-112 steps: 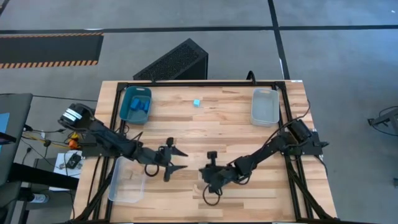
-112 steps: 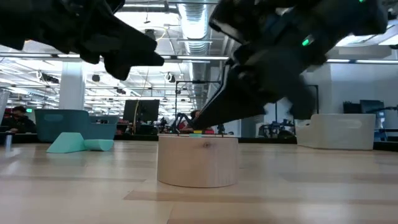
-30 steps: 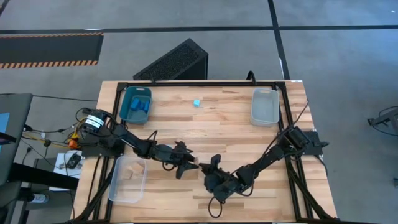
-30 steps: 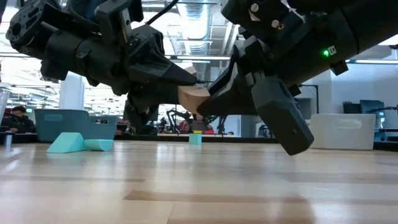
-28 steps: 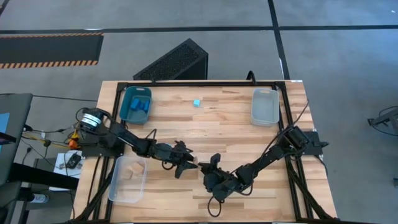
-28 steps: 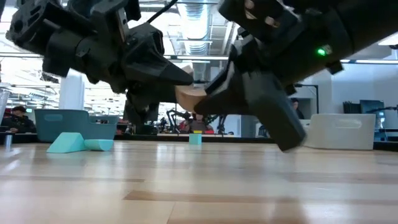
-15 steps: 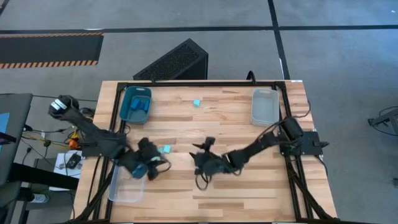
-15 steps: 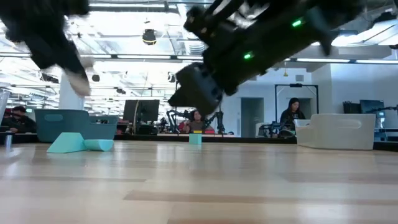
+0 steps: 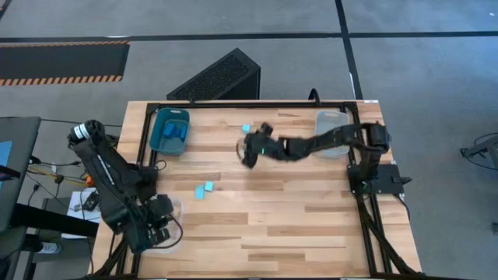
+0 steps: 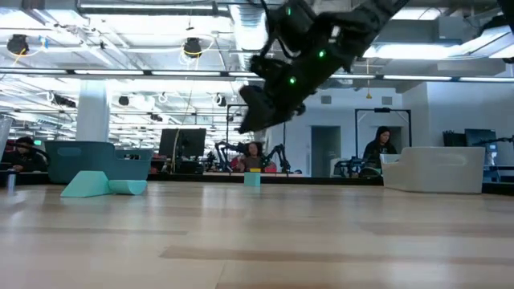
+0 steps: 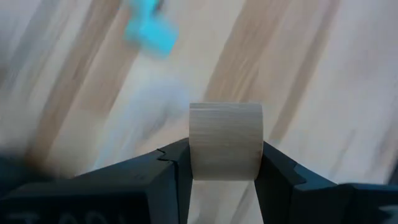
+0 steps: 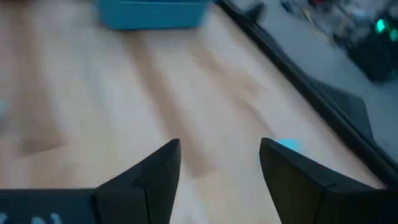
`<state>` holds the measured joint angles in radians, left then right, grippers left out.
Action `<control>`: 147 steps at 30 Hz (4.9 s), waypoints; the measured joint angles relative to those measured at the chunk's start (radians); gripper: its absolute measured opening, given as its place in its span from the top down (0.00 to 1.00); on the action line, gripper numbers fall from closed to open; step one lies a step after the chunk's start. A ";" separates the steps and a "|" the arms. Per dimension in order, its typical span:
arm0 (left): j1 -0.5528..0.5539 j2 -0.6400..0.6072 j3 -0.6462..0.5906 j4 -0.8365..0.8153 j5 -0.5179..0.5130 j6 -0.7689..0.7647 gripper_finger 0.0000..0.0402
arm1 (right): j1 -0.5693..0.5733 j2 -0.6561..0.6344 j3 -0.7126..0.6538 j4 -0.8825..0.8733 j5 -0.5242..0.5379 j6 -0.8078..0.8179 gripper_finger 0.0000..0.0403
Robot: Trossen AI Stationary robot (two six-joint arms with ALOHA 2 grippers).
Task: Sort & place blocks by color
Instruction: Put the brown block into the transparent bin, then put the top light blue block into the grey bin
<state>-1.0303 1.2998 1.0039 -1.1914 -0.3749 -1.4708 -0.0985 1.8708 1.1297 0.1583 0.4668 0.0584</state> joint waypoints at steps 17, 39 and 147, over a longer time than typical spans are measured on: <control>-0.023 0.161 -0.043 -0.013 0.228 0.114 0.48 | -0.329 0.118 0.194 -0.297 -0.414 -0.043 0.40; 0.130 -0.025 -0.043 0.047 -0.318 0.433 0.46 | -0.365 0.157 0.209 -0.377 -0.532 -0.067 0.47; 0.969 -0.025 -0.396 1.351 -0.189 1.293 0.46 | -0.586 0.492 0.746 -0.881 -1.207 -1.530 1.00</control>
<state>-0.0614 1.2751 0.6075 0.1598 -0.5635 -0.1777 -0.6847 2.3631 1.8756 -0.7226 -0.7404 -1.4714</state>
